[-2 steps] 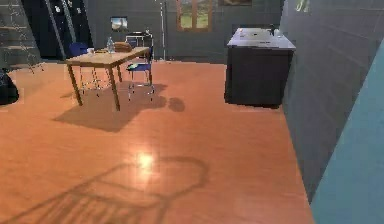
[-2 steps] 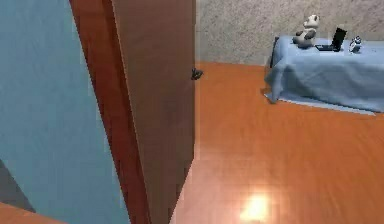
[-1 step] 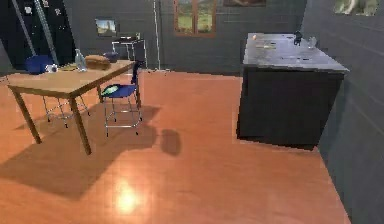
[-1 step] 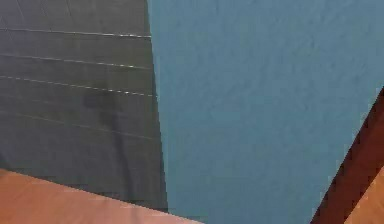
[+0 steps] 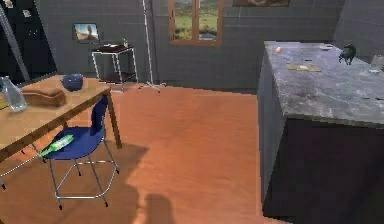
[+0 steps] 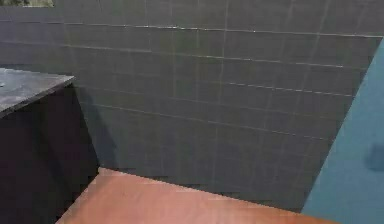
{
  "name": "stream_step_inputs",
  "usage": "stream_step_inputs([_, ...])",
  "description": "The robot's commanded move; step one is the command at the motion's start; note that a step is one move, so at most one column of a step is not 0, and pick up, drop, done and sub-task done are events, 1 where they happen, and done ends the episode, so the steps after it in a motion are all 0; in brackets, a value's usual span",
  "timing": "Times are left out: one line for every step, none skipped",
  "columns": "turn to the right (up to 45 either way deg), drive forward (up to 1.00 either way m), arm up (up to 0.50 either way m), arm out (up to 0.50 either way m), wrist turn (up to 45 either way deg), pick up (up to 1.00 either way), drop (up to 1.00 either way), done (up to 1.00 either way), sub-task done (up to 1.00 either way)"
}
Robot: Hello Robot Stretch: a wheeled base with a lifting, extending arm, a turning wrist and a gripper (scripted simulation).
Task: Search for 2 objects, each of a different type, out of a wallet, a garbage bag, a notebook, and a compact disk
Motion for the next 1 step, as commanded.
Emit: stream_step_inputs([0.0,0.70,0.00,0.00,0.0,0.00,0.00,0.00,0.00])
